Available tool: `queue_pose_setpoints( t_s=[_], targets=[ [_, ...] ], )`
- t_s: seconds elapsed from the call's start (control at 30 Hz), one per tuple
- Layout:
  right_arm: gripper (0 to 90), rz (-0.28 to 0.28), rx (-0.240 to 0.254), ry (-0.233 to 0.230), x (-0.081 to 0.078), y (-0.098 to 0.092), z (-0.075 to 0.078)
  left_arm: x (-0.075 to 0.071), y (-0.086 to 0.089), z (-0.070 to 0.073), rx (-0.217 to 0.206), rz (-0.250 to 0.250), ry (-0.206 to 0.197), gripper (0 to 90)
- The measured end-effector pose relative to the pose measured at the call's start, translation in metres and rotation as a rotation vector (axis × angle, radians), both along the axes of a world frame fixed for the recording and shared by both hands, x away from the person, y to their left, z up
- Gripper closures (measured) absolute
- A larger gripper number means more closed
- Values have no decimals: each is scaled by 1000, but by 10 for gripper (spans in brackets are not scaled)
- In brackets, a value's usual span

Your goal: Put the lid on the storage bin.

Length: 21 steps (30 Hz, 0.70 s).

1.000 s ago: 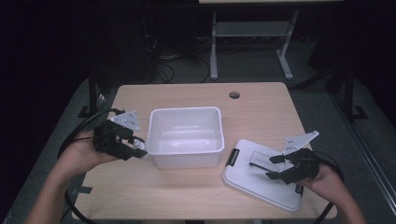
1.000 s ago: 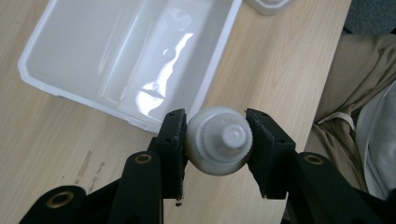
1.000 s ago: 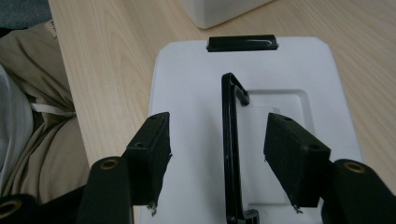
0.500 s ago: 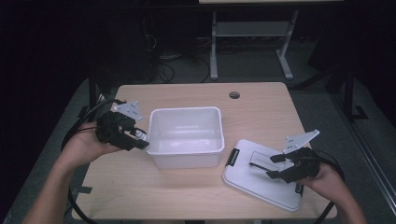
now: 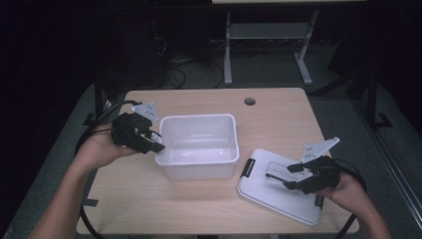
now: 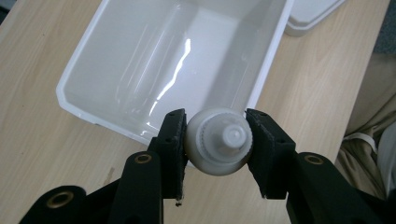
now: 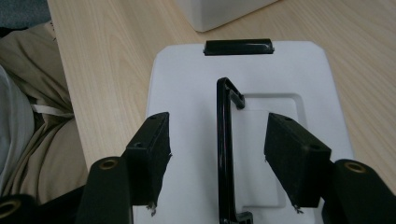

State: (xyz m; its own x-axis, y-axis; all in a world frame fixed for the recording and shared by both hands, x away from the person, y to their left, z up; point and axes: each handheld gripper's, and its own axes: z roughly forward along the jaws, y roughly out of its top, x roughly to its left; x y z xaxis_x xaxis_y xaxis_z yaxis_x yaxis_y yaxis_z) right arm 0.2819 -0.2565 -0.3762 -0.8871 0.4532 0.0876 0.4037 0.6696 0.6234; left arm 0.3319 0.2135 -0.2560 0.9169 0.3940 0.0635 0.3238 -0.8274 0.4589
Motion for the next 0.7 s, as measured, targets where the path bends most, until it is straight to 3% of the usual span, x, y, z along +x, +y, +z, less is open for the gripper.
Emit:
queue_pose_setpoints(
  t_s=[0.7],
  targets=[
    [394, 1, 5, -5, -2, -3, -1, 17, -10, -33, 9, 28, 37, 596]
  ],
)
